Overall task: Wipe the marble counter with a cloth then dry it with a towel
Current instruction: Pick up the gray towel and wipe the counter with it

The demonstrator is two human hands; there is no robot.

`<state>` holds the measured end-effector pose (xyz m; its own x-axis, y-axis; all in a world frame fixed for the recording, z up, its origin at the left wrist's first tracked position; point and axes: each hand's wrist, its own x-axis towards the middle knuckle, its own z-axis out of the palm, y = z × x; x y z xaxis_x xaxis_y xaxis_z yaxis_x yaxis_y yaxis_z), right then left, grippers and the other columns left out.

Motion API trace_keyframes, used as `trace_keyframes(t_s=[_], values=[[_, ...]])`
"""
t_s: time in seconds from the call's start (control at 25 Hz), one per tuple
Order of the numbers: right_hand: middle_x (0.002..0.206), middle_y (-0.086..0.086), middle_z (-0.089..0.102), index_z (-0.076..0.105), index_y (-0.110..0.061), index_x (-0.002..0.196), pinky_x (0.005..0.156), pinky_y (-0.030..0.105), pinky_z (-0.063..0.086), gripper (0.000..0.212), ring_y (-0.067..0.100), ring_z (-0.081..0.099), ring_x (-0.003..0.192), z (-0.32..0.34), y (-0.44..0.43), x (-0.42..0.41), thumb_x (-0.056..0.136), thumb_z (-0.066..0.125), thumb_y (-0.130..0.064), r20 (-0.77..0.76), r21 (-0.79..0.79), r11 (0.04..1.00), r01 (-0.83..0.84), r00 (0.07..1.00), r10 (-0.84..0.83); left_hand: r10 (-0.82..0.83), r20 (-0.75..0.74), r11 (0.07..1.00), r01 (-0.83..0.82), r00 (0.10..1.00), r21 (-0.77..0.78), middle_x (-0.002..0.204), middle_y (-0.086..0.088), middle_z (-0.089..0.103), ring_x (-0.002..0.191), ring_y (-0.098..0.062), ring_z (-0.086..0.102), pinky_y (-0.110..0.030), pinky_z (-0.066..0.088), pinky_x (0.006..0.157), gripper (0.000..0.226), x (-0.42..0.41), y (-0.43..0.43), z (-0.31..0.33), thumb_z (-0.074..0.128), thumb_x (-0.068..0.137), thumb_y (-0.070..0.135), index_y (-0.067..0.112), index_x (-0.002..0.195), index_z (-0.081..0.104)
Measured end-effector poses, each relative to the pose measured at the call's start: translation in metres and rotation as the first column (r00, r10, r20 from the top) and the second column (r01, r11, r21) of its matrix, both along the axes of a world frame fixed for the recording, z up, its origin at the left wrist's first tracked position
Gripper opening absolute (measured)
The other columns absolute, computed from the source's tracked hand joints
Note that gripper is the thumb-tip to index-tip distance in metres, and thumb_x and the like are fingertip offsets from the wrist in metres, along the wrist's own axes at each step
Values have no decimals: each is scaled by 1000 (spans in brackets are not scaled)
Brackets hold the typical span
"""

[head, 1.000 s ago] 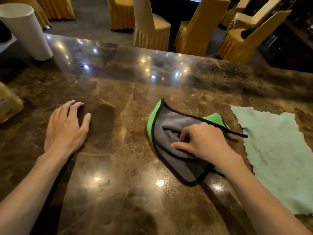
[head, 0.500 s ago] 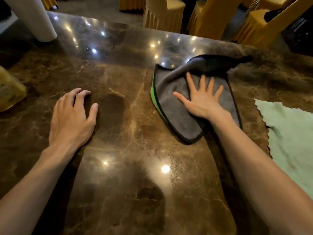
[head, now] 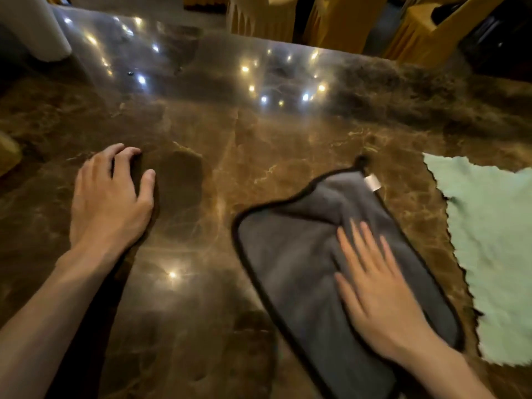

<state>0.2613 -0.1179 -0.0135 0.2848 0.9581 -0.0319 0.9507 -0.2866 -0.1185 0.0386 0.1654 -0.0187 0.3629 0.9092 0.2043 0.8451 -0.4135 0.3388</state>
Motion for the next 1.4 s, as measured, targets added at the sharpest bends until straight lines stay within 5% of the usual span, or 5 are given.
trace_keyframes(t_s=[0.16, 0.52, 0.92, 1.24, 1.4], values=[[161, 2, -5, 0, -20, 150, 111, 64, -7, 60, 29, -9, 146, -2, 122, 77, 97, 13, -46, -37, -78, 932, 354, 933, -358, 2, -9, 1000, -2, 1000, 2, 145, -17, 41, 136, -32, 33, -44, 20, 116, 47, -1, -1, 2, 42, 94, 35, 10, 135, 44], [155, 16, 23, 27, -4, 145, 117, 43, 14, 62, 30, 16, 145, -5, 38, -143, 92, 32, -37, -124, 89, 957, -275, 950, 285, -33, 25, 999, 33, 999, -12, 143, -21, 41, 133, -37, 35, -45, 20, 115, 45, -3, 3, -3, 46, 93, 26, 6, 133, 45], [159, 18, 1, 7, -3, 148, 118, 42, 0, 59, 29, 0, 146, 5, 148, 92, 102, 23, -35, -146, 63, 906, 418, 902, -406, -23, -17, 1000, 23, 1000, 17, 146, -17, 39, 137, -32, 31, -42, 19, 115, 49, -1, -3, 2, 39, 95, 35, 8, 136, 42], [158, 18, 11, 17, -2, 147, 117, 40, 3, 60, 30, 7, 146, -21, 262, -87, 98, 26, -36, -156, 63, 981, -184, 969, 192, -100, -128, 992, 108, 987, 58, 132, -35, 44, 122, -49, 40, -54, 27, 106, 51, -5, 2, -5, 42, 95, 29, -5, 133, 40], [158, 20, 6, 12, -7, 149, 118, 47, 6, 55, 34, 6, 146, 5, 234, 82, 102, 21, -35, -103, -12, 983, 185, 977, -186, -46, -8, 998, 46, 999, 53, 140, -23, 44, 131, -38, 37, -47, 23, 113, 45, -3, 3, -4, 44, 94, 30, 5, 131, 46]])
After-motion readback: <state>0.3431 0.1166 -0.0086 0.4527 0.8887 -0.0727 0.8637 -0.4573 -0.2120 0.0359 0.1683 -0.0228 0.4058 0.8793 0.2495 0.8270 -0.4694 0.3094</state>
